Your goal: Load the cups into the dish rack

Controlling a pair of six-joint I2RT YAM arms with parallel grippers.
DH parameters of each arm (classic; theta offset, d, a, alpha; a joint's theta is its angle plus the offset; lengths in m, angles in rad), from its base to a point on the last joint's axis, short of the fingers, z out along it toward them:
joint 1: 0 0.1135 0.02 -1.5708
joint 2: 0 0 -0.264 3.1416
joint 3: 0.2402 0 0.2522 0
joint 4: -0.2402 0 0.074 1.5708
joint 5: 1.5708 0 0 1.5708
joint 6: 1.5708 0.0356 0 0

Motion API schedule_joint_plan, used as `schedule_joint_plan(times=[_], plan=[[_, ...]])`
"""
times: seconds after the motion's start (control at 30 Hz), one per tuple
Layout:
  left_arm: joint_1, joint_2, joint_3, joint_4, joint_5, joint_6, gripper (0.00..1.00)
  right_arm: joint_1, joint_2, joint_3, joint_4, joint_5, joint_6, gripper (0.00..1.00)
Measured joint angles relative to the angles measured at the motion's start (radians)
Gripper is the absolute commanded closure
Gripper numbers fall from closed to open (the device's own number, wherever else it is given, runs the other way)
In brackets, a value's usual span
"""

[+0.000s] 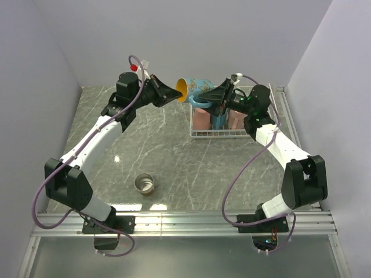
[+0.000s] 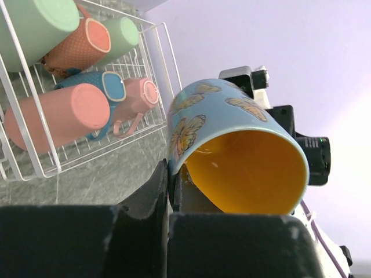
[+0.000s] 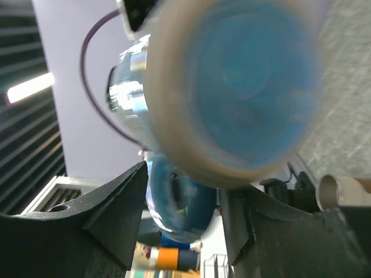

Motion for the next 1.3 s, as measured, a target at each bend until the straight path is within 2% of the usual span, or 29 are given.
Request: schedule_joint_plan(times=[0.1, 0.3, 0.37, 0.47, 0.63, 0.7, 0.8, 0.83, 0.9, 0.93, 1.03, 1.17, 1.3], plan=[[-0.001, 0.006, -0.002, 0.005, -0.001, -0.008, 1.00, 0.013, 0.016, 0.002, 0.072, -0.011, 0.060, 0.47], [0.000, 0.006, -0.009, 0.046, -0.004, -0.013, 1.00, 0.016, 0.051, 0.002, 0.146, -0.016, 0.153, 0.68], [0.001, 0.006, -0.014, 0.066, -0.003, -0.008, 1.00, 0.016, 0.056, 0.002, 0.151, -0.016, 0.181, 0.78], [0.001, 0.006, -0.016, 0.079, -0.002, 0.003, 1.00, 0.016, 0.062, 0.001, 0.174, -0.018, 0.225, 1.00], [0.001, 0.006, -0.016, 0.072, -0.001, 0.027, 1.00, 0.016, 0.064, 0.000, 0.179, -0.019, 0.236, 1.00], [0.001, 0.004, -0.014, 0.055, -0.003, 0.039, 0.97, 0.016, 0.064, 0.001, 0.164, -0.023, 0.227, 1.00], [0.001, 0.004, -0.007, 0.013, -0.008, 0.063, 0.84, 0.016, 0.064, 0.012, 0.121, -0.035, 0.196, 1.00], [0.001, 0.003, -0.005, 0.000, -0.011, 0.069, 0.76, 0.013, 0.064, 0.021, 0.096, -0.039, 0.180, 1.00], [-0.001, -0.003, -0.004, -0.032, -0.012, 0.085, 0.68, 0.010, 0.064, 0.038, 0.059, -0.044, 0.140, 1.00], [-0.002, -0.011, -0.004, -0.052, -0.012, 0.091, 0.60, 0.005, 0.064, 0.048, 0.042, -0.043, 0.122, 1.00], [-0.005, -0.039, -0.004, -0.091, -0.013, 0.110, 0.46, -0.035, 0.066, 0.068, 0.014, -0.045, 0.092, 1.00], [-0.002, -0.086, -0.004, -0.124, -0.015, 0.130, 0.42, -0.129, 0.071, 0.103, -0.050, -0.043, 0.037, 1.00], [0.008, -0.112, -0.004, -0.150, -0.021, 0.152, 0.42, -0.223, 0.079, 0.180, -0.245, -0.031, -0.111, 1.00]])
